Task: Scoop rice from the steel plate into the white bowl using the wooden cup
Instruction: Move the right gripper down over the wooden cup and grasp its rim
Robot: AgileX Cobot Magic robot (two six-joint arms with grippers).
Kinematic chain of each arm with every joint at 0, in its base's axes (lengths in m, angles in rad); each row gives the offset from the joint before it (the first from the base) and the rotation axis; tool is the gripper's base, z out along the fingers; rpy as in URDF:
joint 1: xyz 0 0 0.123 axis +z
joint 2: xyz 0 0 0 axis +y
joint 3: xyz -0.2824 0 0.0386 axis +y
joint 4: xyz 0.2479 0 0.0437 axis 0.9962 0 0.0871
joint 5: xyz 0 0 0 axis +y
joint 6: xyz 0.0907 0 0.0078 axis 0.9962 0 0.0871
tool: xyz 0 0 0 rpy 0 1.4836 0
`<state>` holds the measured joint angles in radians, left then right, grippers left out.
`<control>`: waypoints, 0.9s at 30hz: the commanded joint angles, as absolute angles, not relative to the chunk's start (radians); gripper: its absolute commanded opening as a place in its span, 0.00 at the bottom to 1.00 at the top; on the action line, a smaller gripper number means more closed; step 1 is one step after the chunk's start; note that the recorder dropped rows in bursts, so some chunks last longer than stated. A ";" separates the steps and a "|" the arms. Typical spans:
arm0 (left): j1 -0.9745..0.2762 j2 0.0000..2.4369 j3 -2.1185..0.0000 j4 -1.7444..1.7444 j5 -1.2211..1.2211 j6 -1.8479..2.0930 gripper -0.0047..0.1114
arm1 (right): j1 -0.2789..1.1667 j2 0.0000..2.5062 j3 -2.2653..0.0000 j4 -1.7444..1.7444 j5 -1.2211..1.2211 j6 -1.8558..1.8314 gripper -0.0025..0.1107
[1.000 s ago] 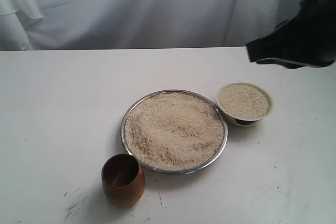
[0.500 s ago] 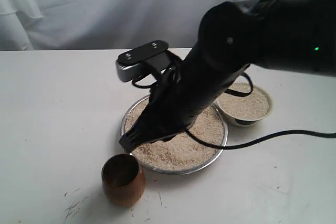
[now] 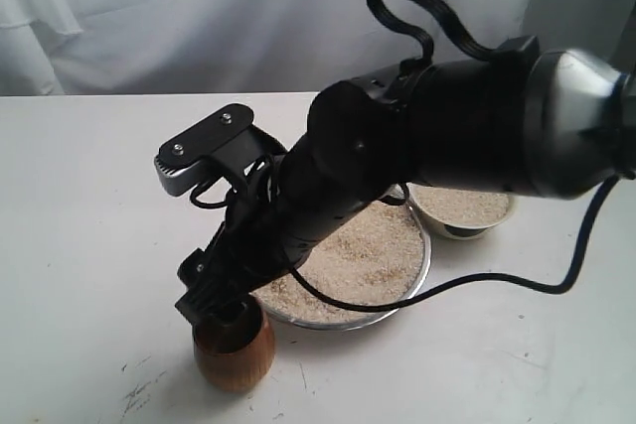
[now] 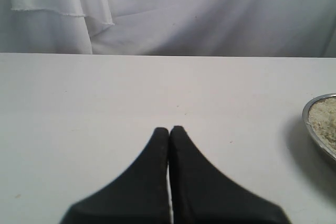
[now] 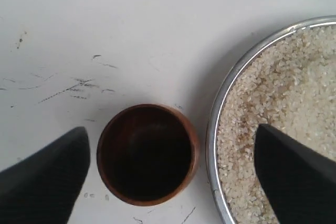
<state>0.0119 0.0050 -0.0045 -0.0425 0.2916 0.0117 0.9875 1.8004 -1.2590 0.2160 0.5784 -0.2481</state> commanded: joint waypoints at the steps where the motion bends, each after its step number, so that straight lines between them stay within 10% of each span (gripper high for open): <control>1: 0.010 0.000 0.000 -0.043 0.285 0.009 0.04 | 1.006 1.825 -1.266 0.210 0.562 -0.228 0.77; 27: 0.010 0.000 0.000 -0.043 0.285 0.009 0.04 | 1.034 1.936 -1.266 0.203 0.579 -0.177 0.77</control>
<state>0.0119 0.0050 -0.0045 -0.0425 0.2916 0.0117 1.0315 1.9386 -1.2594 0.2096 0.5870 -0.1794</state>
